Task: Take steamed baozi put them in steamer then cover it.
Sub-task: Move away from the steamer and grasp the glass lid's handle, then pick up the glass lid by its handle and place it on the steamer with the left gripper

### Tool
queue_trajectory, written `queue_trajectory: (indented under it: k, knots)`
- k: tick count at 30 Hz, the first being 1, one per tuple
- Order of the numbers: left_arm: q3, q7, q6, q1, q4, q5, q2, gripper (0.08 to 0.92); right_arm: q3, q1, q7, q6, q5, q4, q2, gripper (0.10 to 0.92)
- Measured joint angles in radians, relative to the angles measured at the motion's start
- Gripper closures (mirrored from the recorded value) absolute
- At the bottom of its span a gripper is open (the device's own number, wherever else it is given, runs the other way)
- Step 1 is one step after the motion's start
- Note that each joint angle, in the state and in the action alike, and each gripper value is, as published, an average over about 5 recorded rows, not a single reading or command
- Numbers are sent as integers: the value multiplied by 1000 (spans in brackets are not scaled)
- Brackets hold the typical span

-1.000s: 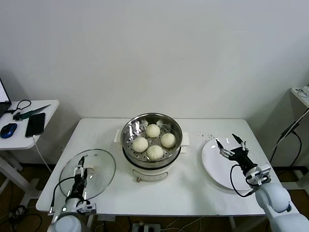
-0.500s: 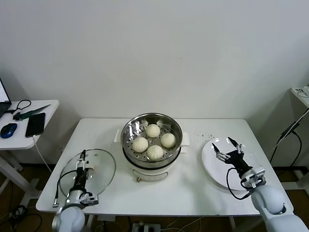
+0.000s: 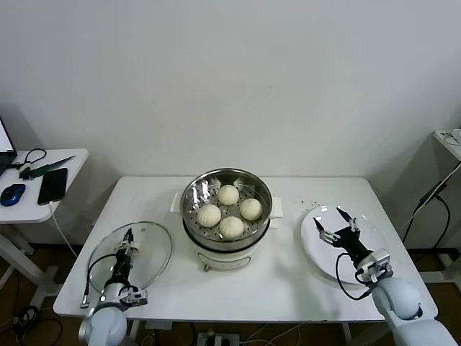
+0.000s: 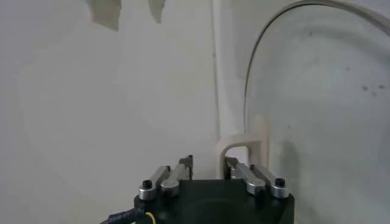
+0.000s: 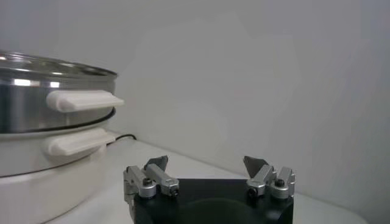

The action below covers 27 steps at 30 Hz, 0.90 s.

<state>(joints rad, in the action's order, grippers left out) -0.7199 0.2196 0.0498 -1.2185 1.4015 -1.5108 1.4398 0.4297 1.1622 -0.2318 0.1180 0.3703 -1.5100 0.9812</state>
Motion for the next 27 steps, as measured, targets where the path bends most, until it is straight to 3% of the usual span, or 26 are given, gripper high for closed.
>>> queue_trajectory:
  k: [6,9,16,27]
  knots:
    - [10,-15,-11,-16,35,27,-16,805,-3,-2,-3,3,-9,6,1,203]
    - [16,-23,-24,-29,70,46,-26,841,-3,-6,-4,4,-11,9,0,203]
    - [37,-60,-103,-88,212,93,-63,842,-5,-15,-4,7,-14,19,-3,203]
    - [103,-129,-328,-178,499,160,-169,842,-16,-42,-11,11,-25,49,-15,203]
